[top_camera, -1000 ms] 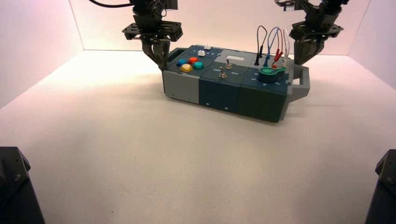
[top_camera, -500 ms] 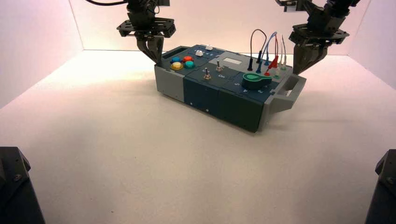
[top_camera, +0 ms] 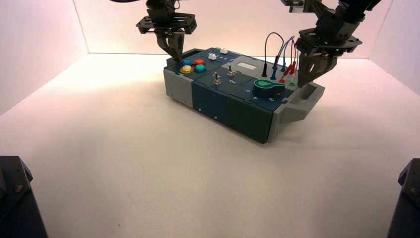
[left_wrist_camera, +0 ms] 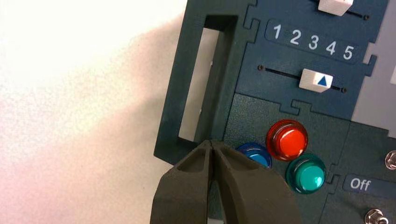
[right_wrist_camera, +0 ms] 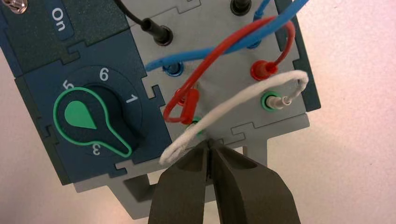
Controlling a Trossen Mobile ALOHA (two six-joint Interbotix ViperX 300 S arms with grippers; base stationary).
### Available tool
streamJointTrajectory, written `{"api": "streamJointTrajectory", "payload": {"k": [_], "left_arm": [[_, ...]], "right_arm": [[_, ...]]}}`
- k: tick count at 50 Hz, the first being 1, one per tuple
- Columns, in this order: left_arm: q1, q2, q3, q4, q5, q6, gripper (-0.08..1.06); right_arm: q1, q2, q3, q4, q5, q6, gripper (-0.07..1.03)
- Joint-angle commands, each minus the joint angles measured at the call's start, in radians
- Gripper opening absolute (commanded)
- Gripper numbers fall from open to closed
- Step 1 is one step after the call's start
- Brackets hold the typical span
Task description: Rotate the box clockwise.
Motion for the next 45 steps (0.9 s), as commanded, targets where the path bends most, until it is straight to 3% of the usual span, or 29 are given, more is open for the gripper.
{"api": "streamJointTrajectory", "payload": {"k": [1,21,26,33,45], "left_arm": [[0.003,-0.032,-0.025,0.002,0.000,0.009,-0.03],[0.011,-0.109,-0.012,0.002,0.021,0.023,-0.03],[0.011,-0.126,-0.003,0.002,0.044,0.023,-0.03],[0.011,-0.166,0.043,0.002,0.069,0.023,-0.03],[0.011,-0.229,0.155,-0.006,0.117,0.017,-0.03]], "right_arm": [[0.005,-0.041,-0.002,0.000,-0.002,0.008,-0.02],[0.000,-0.137,0.020,-0.008,0.035,0.037,-0.02],[-0.015,-0.138,0.025,-0.031,0.025,0.049,-0.02],[-0.051,-0.126,0.021,-0.061,-0.009,0.087,-0.02],[-0.074,-0.089,0.006,-0.077,-0.078,0.109,-0.02]]}}
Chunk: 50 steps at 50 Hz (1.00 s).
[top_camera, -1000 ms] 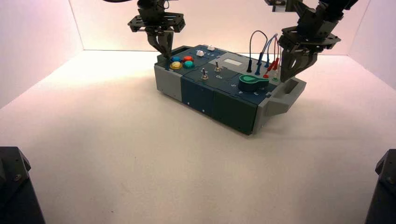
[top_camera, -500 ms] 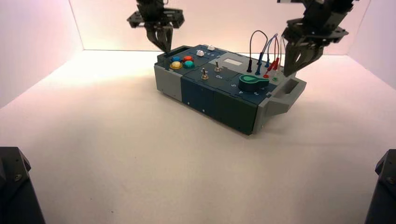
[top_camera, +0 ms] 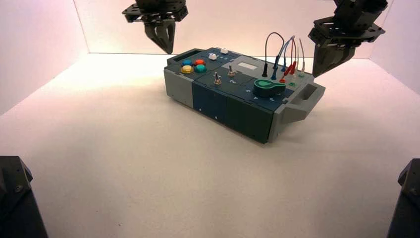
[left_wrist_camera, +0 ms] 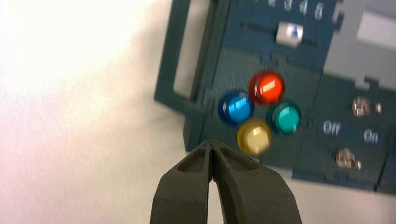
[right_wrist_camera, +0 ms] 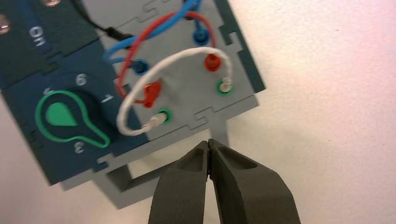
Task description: Rotate the box clockwise.
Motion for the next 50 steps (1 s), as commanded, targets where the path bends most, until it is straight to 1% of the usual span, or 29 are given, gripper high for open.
{"api": "streamJointTrajectory", "payload": {"k": [1,4,9,17,22,29,39,42,47,50], "left_arm": [[0.003,-0.064,0.035,-0.009,0.021,0.000,-0.03],[0.000,-0.075,0.074,-0.017,0.032,-0.003,-0.03],[-0.008,-0.075,0.124,-0.018,0.028,-0.003,-0.03],[-0.011,-0.052,0.158,-0.018,-0.008,-0.003,-0.03],[-0.011,-0.035,0.156,-0.020,-0.029,-0.005,-0.03],[-0.011,-0.014,0.144,-0.020,-0.081,-0.005,-0.03],[-0.011,0.026,0.110,-0.020,-0.092,-0.002,-0.03],[-0.011,0.034,0.106,-0.020,-0.095,-0.002,-0.03],[-0.011,0.040,0.103,-0.020,-0.097,-0.002,-0.03],[-0.011,0.040,0.103,-0.020,-0.097,-0.002,-0.03]], "right_arm": [[-0.012,0.008,-0.028,0.000,-0.035,0.011,-0.02],[-0.012,0.023,-0.032,0.000,-0.049,0.012,-0.02],[-0.012,0.052,-0.043,0.000,-0.067,0.012,-0.02],[-0.012,0.086,-0.058,-0.002,-0.083,0.012,-0.02],[-0.012,0.101,-0.064,-0.002,-0.084,0.012,-0.02],[-0.012,0.115,-0.061,-0.008,-0.087,0.011,-0.02],[-0.012,0.141,-0.064,-0.035,-0.098,0.009,-0.02],[-0.012,0.141,-0.066,-0.044,-0.100,0.011,-0.02],[-0.017,0.137,-0.064,-0.072,-0.104,0.012,-0.02],[-0.020,0.133,-0.063,-0.080,-0.103,0.014,-0.02]]}}
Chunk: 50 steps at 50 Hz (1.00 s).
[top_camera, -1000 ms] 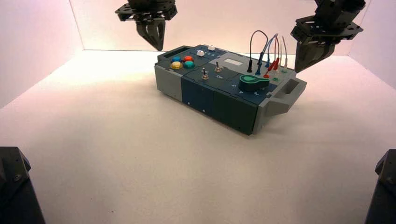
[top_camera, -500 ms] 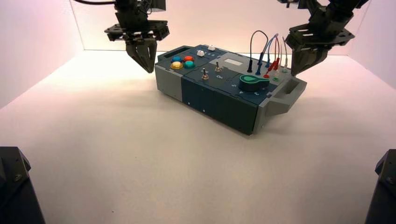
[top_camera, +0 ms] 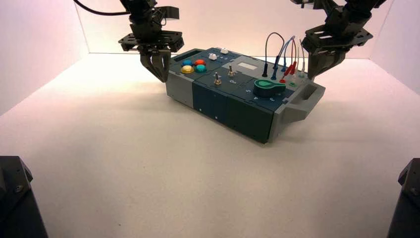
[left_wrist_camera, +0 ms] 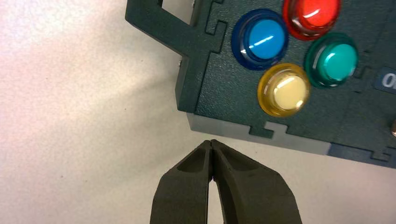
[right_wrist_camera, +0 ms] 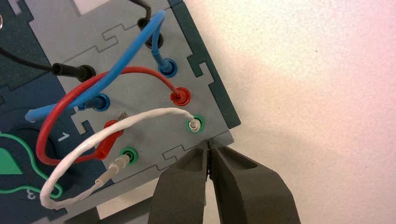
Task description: Rotate the box clockwise.
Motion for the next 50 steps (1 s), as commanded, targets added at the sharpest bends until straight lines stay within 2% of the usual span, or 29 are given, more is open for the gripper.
{"api": "streamJointTrajectory", "payload": {"k": [1,9,19,32,50], "left_arm": [[-0.003,-0.020,-0.021,-0.002,-0.005,0.003,-0.03],[-0.003,-0.025,-0.018,-0.002,-0.005,0.003,-0.03],[-0.003,-0.023,-0.021,-0.002,-0.005,0.005,-0.03],[-0.003,-0.009,-0.034,0.000,-0.032,0.008,-0.03],[-0.003,0.048,-0.115,0.003,-0.054,0.015,-0.03]], "right_arm": [[-0.014,-0.005,0.000,-0.023,-0.005,0.008,-0.02],[-0.028,-0.029,0.006,-0.041,0.009,0.021,-0.02],[-0.038,-0.052,0.006,-0.074,0.066,0.057,-0.02],[-0.008,-0.012,0.009,-0.074,0.091,0.057,-0.02],[0.080,-0.002,0.012,-0.071,0.133,0.046,-0.02]]}}
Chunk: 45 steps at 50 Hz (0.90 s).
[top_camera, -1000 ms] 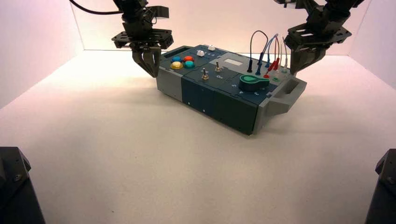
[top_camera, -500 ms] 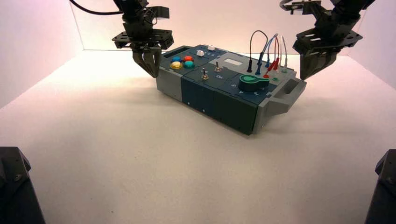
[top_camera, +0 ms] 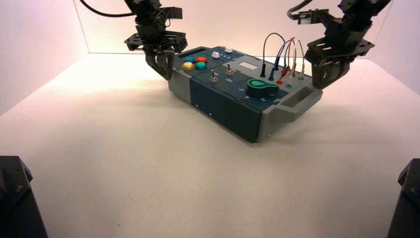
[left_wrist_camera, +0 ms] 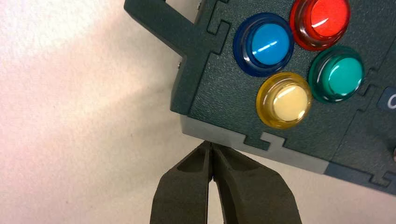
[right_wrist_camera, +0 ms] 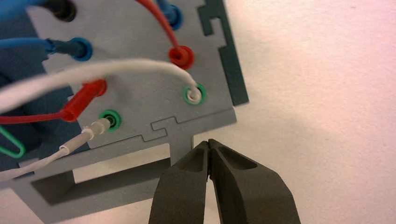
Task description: Rotate the box clockwise.
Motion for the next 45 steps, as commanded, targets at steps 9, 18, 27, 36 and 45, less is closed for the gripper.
{"api": "streamJointTrajectory", "payload": {"k": [9,18,27,36,45], "left_arm": [[-0.005,0.015,-0.091,-0.002,-0.021,0.006,-0.03],[-0.005,0.035,-0.121,-0.002,-0.021,0.008,-0.03],[-0.005,0.040,-0.149,-0.002,-0.020,0.009,-0.03],[-0.005,0.031,-0.149,-0.002,-0.020,0.009,-0.03],[-0.005,0.028,-0.158,-0.002,-0.018,0.009,-0.03]], "right_arm": [[0.094,-0.021,0.012,0.025,0.029,0.000,-0.02],[0.164,-0.023,0.031,0.048,0.026,0.000,-0.02],[0.195,-0.025,0.044,0.081,0.014,0.002,-0.02],[0.199,-0.029,0.060,0.097,0.003,0.000,-0.02],[0.224,-0.038,0.055,0.114,0.003,0.000,-0.02]]}}
